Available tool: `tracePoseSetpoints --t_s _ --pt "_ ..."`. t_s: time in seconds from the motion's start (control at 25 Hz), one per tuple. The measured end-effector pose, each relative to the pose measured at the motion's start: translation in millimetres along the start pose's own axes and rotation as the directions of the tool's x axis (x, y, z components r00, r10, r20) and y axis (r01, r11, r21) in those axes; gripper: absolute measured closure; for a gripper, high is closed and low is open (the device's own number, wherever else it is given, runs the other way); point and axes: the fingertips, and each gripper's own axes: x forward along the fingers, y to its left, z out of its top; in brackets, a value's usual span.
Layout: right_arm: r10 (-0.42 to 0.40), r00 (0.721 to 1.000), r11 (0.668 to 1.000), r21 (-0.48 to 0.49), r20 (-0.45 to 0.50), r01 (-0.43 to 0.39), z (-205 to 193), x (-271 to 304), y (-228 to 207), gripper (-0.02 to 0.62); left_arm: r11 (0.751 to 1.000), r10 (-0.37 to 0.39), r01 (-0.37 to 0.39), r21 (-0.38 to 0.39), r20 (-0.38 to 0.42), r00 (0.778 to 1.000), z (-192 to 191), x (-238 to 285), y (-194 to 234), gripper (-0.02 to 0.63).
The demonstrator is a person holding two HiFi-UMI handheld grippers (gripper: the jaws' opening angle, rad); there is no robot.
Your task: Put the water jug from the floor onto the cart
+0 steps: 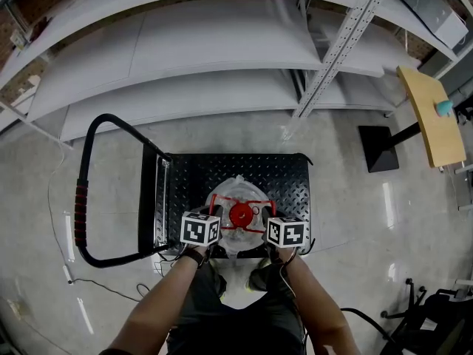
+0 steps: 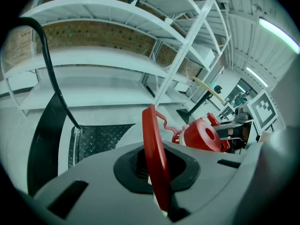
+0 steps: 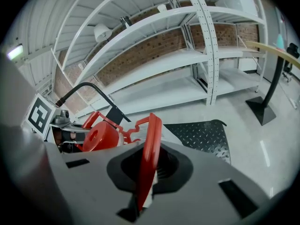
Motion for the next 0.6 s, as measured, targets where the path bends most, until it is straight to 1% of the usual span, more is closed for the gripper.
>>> tracePoseSetpoints --t_s 0.08,0.12,0.2,0.28,0.36,0.48,0.6 --pt "0.007 1.000 1.000 -0.026 0.014 -0.007 3 -1 6 0.591 1.000 -0.011 0.011 0.015 0.007 1.000 2 -3 -3 0.599" --pt "0.003 1.000 0.999 -0.043 0.018 -0.002 4 -2 9 0.584 1.000 -0.019 0.019 0.018 0.007 1.000 2 -5 -6 0.573" --pt "-0.016 1.000 0.998 -0.067 0.026 0.018 8 -8 11 0.527 0.999 -0.030 0.030 0.015 -0.003 1.000 4 -10 -9 0.513" --pt "-0.038 0.999 0.997 -0.073 0.035 0.040 15 -17 10 0.494 0.999 -0.032 0.032 0.010 -0.022 0.999 6 -17 -12 0.494" --pt "-0.046 0.998 0.996 -0.076 0.036 0.049 21 -28 8 0.489 1.000 -0.024 0.024 0.004 -0.038 0.999 8 -27 -13 0.479" --pt "-0.062 0.998 0.995 -0.073 0.033 0.065 31 -46 11 0.491 1.000 -0.005 0.004 -0.009 -0.053 0.999 12 -48 -11 0.475" --pt "-0.085 0.996 0.994 -0.066 0.034 0.087 42 -69 22 0.491 0.999 0.014 -0.017 -0.031 -0.067 0.998 13 -79 -8 0.476"
